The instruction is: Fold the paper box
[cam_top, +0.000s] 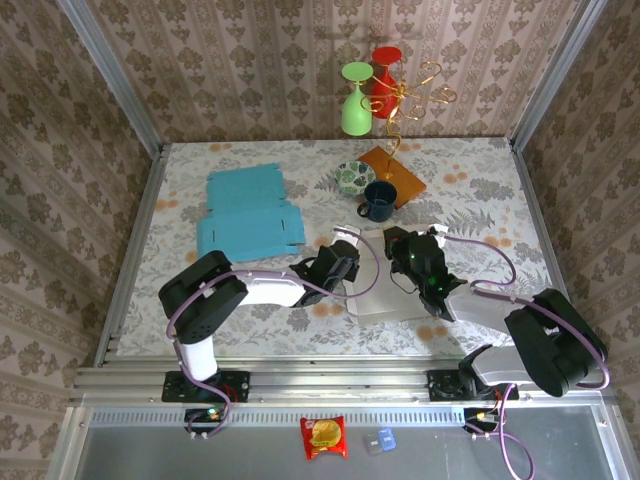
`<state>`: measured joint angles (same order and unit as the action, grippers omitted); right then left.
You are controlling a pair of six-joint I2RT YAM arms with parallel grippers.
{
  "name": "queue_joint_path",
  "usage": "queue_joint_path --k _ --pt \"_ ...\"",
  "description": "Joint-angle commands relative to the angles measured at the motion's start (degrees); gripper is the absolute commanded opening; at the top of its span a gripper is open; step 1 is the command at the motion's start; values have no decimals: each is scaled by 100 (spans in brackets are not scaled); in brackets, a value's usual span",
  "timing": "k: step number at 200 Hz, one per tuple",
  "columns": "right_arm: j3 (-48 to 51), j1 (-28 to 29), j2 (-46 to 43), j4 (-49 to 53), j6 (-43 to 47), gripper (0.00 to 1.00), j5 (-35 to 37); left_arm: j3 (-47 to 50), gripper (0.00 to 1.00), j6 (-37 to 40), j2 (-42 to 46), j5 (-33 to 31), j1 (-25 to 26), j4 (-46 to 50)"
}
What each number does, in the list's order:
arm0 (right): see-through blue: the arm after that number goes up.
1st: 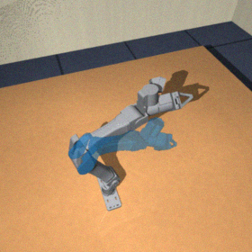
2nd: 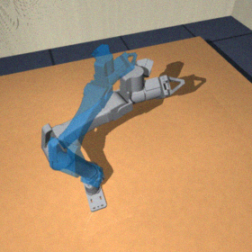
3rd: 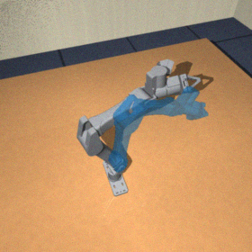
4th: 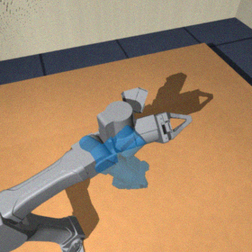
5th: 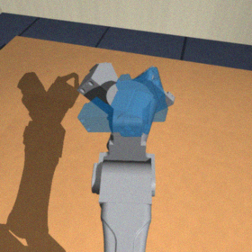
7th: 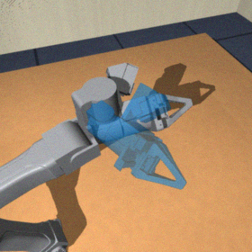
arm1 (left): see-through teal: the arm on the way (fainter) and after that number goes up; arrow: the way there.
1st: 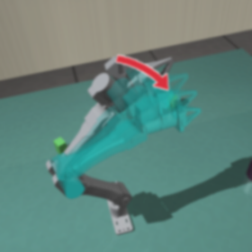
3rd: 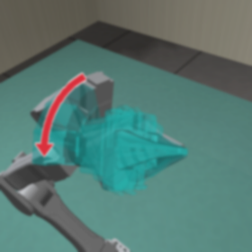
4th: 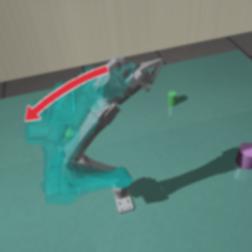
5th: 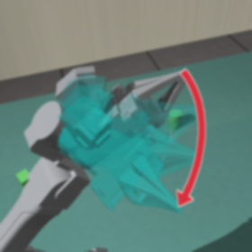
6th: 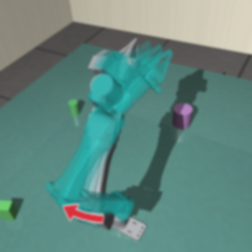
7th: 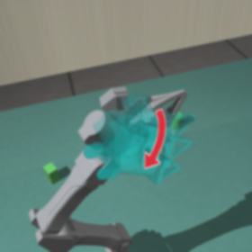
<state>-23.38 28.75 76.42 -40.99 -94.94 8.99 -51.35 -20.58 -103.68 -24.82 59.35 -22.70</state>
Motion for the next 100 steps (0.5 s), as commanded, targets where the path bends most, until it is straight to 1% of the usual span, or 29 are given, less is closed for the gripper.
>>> queue_joint_path --k 1,18,27,43,72,82,100 --pt "-27 113 -68 354 -48 0 -126 -176 15 -8 -175 276 -36 -130" --pt "-28 113 -68 355 -47 0 -126 -228 15 -11 -203 282 -37 -66" --pt "-36 113 -67 363 -51 0 -130 -245 13 -22 -203 272 -37 -25" --pt "-44 113 -84 398 -43 0 -126 -295 0 -73 -205 167 -25 110" --pt "-84 117 -167 555 -26 0 -93 -495 0 -325 -147 -374 7 761" --pt "-88 113 -233 678 -22 6 -69 -539 0 -375 -107 -489 16 899" --pt "-111 104 -423 959 9 20 -15 -542 0 -321 -45 -508 11 944"
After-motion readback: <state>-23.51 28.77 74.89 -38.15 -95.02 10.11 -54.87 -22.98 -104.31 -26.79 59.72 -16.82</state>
